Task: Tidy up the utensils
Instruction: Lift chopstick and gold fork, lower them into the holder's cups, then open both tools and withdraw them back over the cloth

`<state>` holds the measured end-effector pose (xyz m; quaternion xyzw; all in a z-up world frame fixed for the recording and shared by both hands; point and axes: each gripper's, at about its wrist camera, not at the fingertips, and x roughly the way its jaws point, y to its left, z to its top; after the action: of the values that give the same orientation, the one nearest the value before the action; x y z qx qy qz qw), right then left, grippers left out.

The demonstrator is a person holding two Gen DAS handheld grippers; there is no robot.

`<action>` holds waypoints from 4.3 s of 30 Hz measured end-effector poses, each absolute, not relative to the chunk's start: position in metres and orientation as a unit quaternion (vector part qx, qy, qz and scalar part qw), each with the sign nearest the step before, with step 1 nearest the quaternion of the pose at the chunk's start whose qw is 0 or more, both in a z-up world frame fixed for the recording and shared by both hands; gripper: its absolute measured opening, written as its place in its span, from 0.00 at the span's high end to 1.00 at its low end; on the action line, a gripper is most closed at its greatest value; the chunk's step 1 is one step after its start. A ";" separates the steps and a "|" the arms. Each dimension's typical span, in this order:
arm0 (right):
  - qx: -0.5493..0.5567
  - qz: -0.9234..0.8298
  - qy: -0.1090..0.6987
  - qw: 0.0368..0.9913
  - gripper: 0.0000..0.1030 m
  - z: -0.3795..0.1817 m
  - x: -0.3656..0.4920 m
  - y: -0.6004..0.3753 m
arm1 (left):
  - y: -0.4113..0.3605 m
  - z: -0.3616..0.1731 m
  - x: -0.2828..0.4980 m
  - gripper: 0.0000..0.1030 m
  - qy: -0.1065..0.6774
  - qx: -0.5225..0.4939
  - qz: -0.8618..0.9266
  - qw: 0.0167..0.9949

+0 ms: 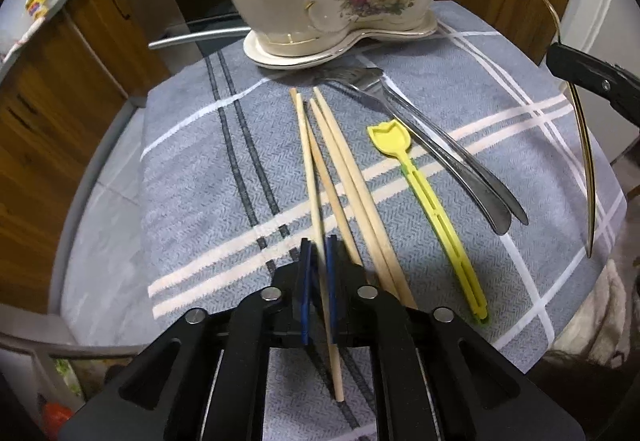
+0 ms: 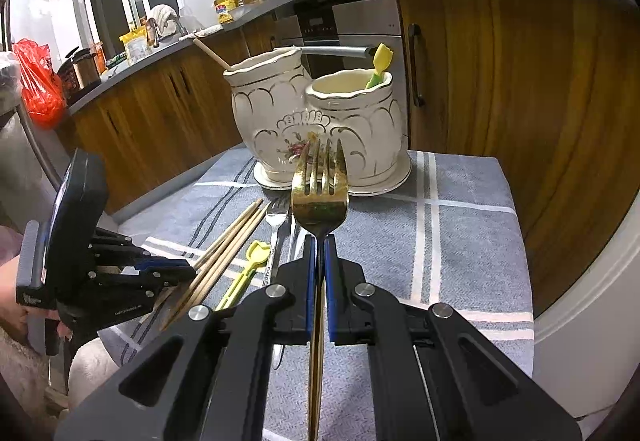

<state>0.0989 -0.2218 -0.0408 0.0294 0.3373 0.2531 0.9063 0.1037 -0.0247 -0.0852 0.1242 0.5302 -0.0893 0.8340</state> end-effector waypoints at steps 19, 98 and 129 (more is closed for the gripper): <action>0.042 0.249 0.257 0.933 0.96 0.003 0.096 -0.233 | -0.022 -0.013 0.070 0.95 0.386 0.070 -0.144 0.909; 0.103 0.167 0.207 0.959 0.63 0.022 0.232 -0.217 | -0.021 0.062 0.180 0.45 0.101 -0.025 -0.144 0.984; 0.047 0.185 0.252 0.949 0.05 0.001 0.117 -0.232 | 0.043 0.041 0.094 0.05 0.144 -0.085 -0.024 0.986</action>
<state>0.1170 -0.2319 0.0008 0.0472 0.2518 0.1855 0.9487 0.0945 0.0433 0.0411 -0.0851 0.1439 -0.0239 0.9856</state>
